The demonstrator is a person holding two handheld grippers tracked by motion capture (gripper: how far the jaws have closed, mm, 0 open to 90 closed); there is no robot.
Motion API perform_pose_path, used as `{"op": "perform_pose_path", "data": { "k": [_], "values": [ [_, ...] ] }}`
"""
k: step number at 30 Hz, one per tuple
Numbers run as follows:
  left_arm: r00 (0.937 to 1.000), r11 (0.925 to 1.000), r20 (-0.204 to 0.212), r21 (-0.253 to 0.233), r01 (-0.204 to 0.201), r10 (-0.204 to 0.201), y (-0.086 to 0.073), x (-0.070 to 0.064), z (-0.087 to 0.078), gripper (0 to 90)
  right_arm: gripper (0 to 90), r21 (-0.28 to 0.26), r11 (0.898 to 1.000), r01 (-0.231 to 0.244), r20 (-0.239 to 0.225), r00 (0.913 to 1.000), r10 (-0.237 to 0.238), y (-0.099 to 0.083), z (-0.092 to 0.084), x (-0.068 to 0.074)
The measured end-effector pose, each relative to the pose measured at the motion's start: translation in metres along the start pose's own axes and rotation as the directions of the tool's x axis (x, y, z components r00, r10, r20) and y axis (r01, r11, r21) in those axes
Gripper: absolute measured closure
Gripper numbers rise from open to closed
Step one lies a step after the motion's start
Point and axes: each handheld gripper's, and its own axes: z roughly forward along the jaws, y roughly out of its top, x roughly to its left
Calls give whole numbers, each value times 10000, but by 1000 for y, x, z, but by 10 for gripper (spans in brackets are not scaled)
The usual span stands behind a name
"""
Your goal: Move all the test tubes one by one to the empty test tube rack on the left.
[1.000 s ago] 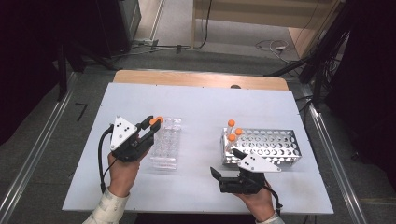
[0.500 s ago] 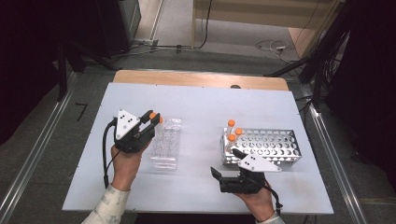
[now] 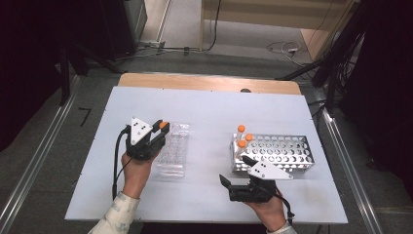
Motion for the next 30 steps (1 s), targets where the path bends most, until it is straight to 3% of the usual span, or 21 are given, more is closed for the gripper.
{"op": "perform_pose_path", "data": {
  "k": [14,21,30],
  "values": [
    [10000,9996,-7,298,-22,23,-6,-1,4,688,49,69,10000,60,17,10000,-60,0,1,0],
    [9998,9995,46,267,168,-169,-5,2,3,611,49,60,10000,-8,5,10000,8,0,1,0],
    [9990,9991,226,166,394,-398,-4,1,-1,425,49,51,10000,-37,78,10000,36,0,0,-3]
  ]
}}
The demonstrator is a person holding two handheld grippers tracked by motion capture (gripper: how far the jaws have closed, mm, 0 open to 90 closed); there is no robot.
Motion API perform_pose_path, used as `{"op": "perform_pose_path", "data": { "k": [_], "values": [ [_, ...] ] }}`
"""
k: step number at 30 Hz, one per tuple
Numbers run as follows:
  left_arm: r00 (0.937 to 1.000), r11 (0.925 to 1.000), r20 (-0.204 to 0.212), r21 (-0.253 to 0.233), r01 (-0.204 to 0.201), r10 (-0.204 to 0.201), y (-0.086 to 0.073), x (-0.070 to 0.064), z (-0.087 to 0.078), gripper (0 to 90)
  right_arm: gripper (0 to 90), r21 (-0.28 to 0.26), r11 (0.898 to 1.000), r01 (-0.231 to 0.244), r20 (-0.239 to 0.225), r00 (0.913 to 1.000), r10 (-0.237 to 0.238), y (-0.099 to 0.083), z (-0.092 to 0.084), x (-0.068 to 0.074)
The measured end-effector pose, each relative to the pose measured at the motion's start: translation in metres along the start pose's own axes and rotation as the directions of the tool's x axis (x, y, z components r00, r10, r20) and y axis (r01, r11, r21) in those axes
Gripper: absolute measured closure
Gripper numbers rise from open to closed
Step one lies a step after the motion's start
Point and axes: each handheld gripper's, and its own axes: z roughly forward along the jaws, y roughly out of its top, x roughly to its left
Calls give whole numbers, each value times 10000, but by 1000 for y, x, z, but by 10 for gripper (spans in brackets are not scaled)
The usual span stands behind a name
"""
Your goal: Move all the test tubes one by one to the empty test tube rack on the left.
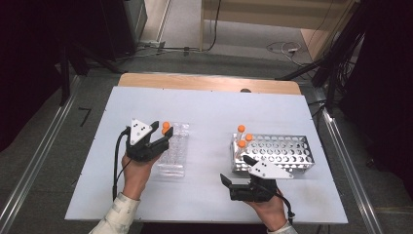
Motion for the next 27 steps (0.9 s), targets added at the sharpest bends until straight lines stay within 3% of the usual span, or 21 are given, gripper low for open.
{"op": "perform_pose_path", "data": {
  "k": [7,16,20,27],
  "values": [
    [9997,9997,5,51,232,-232,1,-1,-3,291,62,-136,9998,-134,309,9994,138,0,-1,-7],
    [9997,9997,-14,-23,231,-231,1,-2,-8,291,131,-431,9979,-474,960,9941,514,2,3,-20],
    [9997,9997,-31,-67,247,-248,1,-2,-10,292,212,-420,9968,-674,1092,9914,716,2,9,-25],
    [9999,9998,-1,-66,170,-170,1,-2,-13,293,258,-613,9968,-508,1357,9890,588,2,10,-28]
  ]
}}
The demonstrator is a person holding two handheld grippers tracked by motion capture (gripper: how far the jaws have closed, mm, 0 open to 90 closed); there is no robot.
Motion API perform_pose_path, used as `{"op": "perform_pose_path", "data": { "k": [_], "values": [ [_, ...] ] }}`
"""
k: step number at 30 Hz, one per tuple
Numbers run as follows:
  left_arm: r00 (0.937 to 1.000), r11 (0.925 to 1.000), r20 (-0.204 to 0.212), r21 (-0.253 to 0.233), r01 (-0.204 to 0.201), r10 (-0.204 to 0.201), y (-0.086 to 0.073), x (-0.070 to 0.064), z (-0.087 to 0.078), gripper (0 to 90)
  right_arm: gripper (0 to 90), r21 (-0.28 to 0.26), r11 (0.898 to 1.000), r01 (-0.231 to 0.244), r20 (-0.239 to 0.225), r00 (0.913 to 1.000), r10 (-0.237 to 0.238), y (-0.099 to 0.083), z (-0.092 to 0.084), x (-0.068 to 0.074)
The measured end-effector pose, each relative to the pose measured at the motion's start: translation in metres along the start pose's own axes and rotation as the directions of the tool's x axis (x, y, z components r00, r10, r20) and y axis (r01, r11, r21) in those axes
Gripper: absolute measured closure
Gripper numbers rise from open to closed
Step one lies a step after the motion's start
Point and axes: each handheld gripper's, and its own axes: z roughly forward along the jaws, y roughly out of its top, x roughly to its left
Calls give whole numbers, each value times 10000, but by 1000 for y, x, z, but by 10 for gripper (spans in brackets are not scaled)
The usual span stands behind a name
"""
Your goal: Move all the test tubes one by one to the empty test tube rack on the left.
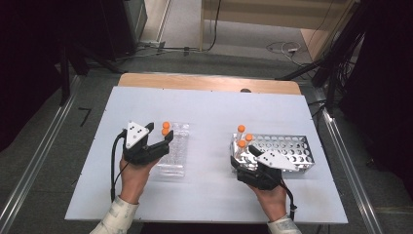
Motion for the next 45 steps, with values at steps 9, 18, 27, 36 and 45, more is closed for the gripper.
{"op": "perform_pose_path", "data": {
  "k": [9,18,27,36,45],
  "values": [
    [10000,10000,-35,-5,30,-30,0,1,-1,297,314,279,9996,-50,87,10000,48,-2,8,-2],
    [10000,10000,-54,6,59,-59,0,2,-1,240,471,239,9996,-127,341,9993,118,-4,13,-4],
    [9998,9998,-109,112,137,-136,1,2,-1,148,615,196,9995,-249,708,9972,234,-6,19,-6],
    [10000,9999,-62,104,75,-74,1,1,-2,155,673,344,9992,-220,827,9964,191,-7,24,-6],
    [10000,9999,-15,93,39,-39,1,-1,-3,155,713,201,9995,-263,994,9948,242,-6,22,-8]
  ]
}}
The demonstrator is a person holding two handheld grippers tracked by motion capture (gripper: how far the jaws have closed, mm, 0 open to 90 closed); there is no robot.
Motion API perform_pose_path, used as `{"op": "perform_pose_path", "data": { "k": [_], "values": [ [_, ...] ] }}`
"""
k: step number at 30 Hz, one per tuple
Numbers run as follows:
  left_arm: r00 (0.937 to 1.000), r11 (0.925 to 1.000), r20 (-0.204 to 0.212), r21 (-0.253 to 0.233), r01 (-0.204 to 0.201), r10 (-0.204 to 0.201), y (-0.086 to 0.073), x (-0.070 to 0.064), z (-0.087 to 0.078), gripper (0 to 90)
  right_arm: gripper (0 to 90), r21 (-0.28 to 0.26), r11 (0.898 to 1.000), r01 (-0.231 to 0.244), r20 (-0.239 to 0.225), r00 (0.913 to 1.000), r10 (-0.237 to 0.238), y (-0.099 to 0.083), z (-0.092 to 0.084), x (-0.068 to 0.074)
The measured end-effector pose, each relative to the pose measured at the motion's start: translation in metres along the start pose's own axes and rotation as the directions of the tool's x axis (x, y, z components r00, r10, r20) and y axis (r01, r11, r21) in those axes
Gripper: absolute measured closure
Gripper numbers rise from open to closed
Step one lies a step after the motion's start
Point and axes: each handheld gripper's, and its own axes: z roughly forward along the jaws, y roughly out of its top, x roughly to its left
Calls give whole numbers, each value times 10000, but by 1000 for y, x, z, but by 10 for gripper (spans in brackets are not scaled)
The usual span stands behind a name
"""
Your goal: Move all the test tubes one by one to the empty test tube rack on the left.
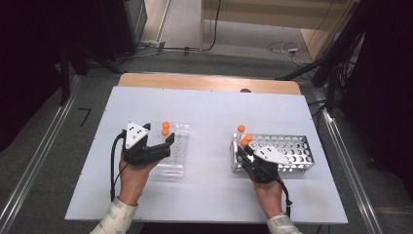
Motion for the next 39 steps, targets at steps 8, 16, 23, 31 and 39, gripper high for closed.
{"op": "perform_pose_path", "data": {
  "k": [8,16,23,31,39],
  "values": [
    [10000,10000,49,-19,-32,33,1,-1,-1,154,715,-382,9989,287,114,9995,-283,7,-8,4],
    [9999,10000,99,-52,-50,50,1,-3,-2,152,719,-818,9958,402,161,9991,-390,16,-20,5],
    [9997,9999,236,-84,-92,94,3,-5,-5,153,719,-1252,9913,409,127,9991,-397,24,-33,7],
    [9983,9997,550,-204,-163,174,6,-13,-9,153,720,-1619,9856,487,-284,9981,-540,32,-47,16],
    [9957,9987,866,-413,-296,331,9,-23,-16,153,721,-1484,9869,635,-1044,9914,-795,32,-48,33]
  ]
}}
